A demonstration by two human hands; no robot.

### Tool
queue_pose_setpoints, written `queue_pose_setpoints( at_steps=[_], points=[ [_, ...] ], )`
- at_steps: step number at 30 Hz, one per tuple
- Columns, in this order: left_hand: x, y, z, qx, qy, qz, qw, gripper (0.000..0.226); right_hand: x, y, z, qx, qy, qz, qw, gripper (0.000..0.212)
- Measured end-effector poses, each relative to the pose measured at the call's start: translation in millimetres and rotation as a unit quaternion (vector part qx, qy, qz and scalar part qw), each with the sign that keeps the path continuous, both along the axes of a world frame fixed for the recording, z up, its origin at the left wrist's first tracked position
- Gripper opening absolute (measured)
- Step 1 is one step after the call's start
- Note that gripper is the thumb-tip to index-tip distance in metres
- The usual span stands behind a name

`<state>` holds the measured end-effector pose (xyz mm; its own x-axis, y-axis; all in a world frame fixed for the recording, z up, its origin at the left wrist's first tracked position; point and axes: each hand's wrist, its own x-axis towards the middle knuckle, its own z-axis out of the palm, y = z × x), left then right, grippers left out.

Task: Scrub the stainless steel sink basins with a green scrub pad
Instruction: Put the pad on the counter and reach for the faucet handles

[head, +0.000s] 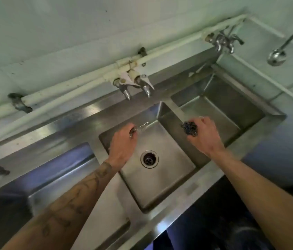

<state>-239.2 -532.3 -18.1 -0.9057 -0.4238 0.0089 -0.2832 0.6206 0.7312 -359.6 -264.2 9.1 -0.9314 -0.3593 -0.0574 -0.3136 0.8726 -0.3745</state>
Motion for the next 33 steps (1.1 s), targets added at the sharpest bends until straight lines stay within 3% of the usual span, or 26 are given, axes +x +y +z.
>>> queue_pose_setpoints(
  at_steps=[9,18,27,33],
  points=[
    [55,175,38,0.001,0.028,-0.245,0.969,0.018,181,165,43,0.026,0.000,-0.194,0.981,0.057],
    [163,365,33,-0.016,0.026,-0.411,0.911,0.020,379,336,45,0.029,-0.025,-0.377,0.926,0.059],
    [266,520,22,-0.078,0.071,-0.496,0.862,0.017,522,461,9,0.037,-0.065,-0.451,0.889,0.063],
    [322,589,-14,-0.099,0.078,-0.554,0.823,0.017,563,503,-26,0.079,-0.088,-0.439,0.890,0.060]
  ],
)
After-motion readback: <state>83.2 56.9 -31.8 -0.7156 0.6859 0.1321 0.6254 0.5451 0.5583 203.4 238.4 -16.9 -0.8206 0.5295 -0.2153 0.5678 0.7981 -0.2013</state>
